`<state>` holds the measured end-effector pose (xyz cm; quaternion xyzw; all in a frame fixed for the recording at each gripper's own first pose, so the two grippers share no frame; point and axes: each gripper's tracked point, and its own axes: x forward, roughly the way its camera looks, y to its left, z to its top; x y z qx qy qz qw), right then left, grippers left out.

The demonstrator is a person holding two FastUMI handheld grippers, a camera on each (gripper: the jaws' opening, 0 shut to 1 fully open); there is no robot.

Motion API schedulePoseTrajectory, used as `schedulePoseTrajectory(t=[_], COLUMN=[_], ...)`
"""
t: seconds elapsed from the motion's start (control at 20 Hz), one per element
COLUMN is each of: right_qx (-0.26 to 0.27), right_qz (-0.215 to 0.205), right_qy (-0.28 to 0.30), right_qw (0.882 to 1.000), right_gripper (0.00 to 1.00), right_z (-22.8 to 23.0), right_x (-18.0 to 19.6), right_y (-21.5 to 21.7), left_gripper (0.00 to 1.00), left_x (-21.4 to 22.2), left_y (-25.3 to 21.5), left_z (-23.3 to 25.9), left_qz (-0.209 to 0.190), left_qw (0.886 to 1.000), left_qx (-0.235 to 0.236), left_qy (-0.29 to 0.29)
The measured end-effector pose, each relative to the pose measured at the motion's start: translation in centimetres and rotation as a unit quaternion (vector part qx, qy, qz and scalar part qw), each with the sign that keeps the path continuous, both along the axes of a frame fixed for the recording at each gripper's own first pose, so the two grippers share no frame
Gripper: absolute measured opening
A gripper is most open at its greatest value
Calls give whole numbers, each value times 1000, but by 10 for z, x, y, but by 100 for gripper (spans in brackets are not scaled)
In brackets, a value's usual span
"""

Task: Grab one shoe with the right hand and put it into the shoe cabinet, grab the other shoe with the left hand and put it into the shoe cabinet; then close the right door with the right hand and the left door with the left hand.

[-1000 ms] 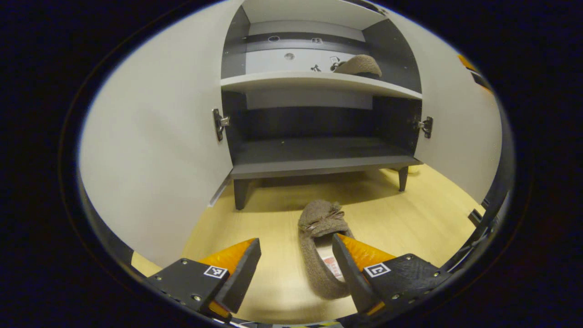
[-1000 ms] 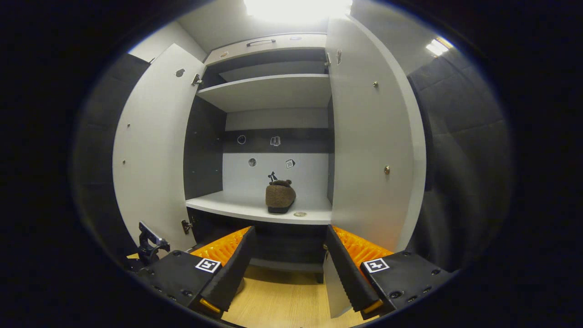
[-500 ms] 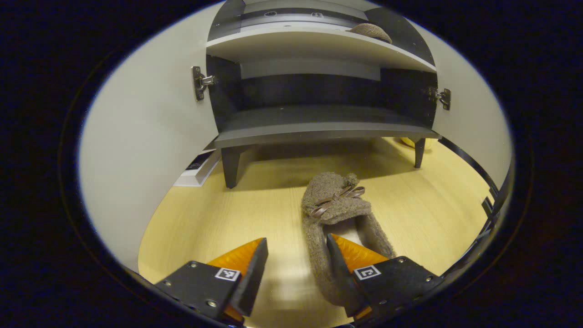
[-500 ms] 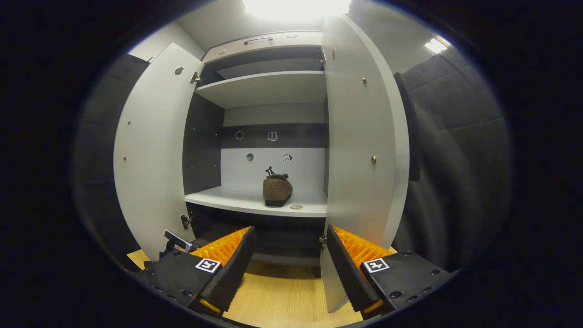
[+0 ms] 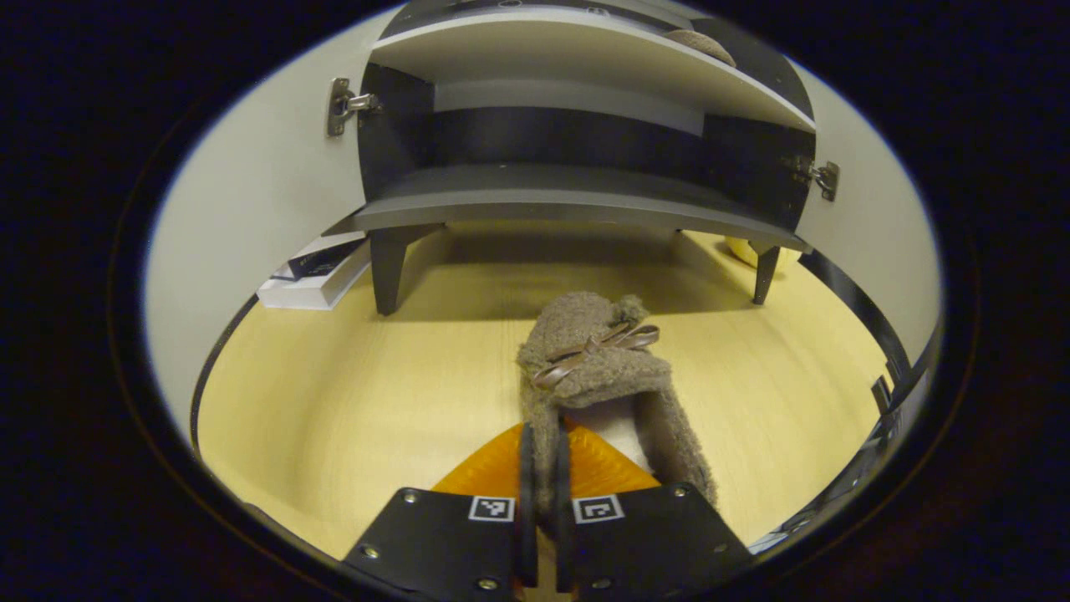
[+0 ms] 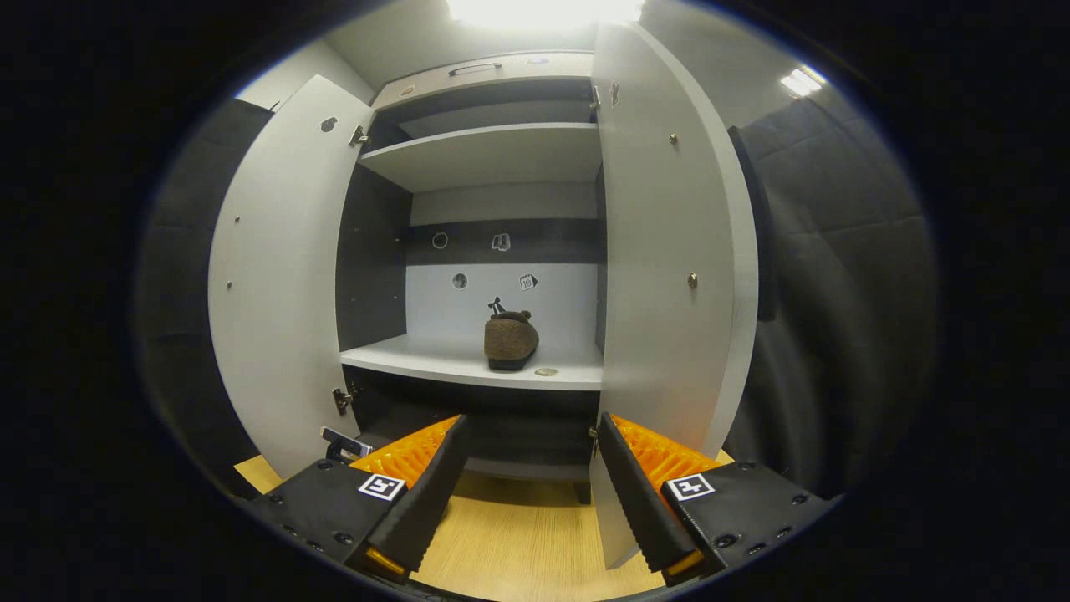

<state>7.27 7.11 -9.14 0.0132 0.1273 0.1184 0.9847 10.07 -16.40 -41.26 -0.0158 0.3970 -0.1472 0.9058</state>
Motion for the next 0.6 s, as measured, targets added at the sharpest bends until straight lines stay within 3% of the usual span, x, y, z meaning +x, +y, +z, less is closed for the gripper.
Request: schedulePoseTrajectory(t=[0.05, 0.1, 0.15, 0.35, 0.6], right_qx=[-3, -3, -1, -1, 6], right_qz=[-5, -5, -4, 2, 16], right_qy=[1, 2, 1, -8, -8], right_qw=[1000, 1000, 1000, 1000, 1000], right_gripper=[98, 97, 98, 98, 98], right_z=[-1, 0, 0, 6, 8], right_x=[1, -1, -1, -4, -6], right_y=[-2, -2, 0, 2, 13], left_gripper=[6, 11, 2, 2, 1], left_x=[1, 2, 4, 29, 40], left_y=[2, 3, 2, 17, 29], left_z=[1, 2, 2, 35, 84], left_qz=[0, -2, -4, 25, 29], left_qw=[1000, 1000, 1000, 997, 992], left_qx=[5, 9, 12, 21, 26], left_qy=[-5, -9, -10, -77, -122])
